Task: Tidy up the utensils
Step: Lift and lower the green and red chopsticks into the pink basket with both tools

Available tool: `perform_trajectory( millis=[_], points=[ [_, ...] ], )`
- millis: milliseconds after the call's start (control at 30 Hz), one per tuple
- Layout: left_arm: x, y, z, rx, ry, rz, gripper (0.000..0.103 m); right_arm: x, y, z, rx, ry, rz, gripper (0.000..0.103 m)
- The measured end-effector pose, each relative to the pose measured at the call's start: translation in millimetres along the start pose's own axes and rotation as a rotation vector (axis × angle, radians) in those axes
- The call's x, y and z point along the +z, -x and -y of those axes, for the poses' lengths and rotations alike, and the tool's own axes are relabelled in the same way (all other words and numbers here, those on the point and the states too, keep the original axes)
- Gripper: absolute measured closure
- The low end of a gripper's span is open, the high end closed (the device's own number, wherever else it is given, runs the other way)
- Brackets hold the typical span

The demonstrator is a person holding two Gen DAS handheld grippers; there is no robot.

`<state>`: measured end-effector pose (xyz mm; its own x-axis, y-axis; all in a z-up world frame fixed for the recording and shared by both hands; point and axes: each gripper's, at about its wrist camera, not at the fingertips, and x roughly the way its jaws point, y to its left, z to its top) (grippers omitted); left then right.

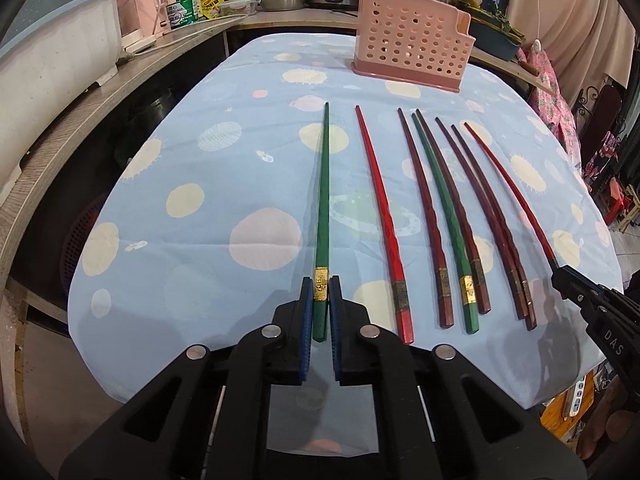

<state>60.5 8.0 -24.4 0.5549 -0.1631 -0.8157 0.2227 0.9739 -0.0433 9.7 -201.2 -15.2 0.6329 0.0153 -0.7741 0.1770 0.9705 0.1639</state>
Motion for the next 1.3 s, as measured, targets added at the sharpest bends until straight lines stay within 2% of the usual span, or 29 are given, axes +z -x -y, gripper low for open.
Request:
perform_trajectory(
  millis=[200, 500, 867, 1300],
  points=[
    [14.8, 18.4, -3.9, -0.018, 0.012, 0.04, 0.096, 16.4, 18.7, 3.1, 0.011, -0.011, 0.057, 0.096],
    [58.3, 57.4, -11.8, -0.034, 0.038, 0.158, 0.096, 59.0, 55.9, 9.3, 0.025, -0.015, 0.185, 0.096],
    [135.1, 98.9, -15.4, -0.036, 0.043, 0.323, 0.096, 129.6, 90.0, 20.1, 0.044, -0.021, 0.343, 0.096],
    [228.2, 114.7, 0.7, -0.109, 0.046, 0.413, 0.096, 207.7, 91.4, 23.7, 0.125, -0.042, 0.405, 0.096]
  ],
)
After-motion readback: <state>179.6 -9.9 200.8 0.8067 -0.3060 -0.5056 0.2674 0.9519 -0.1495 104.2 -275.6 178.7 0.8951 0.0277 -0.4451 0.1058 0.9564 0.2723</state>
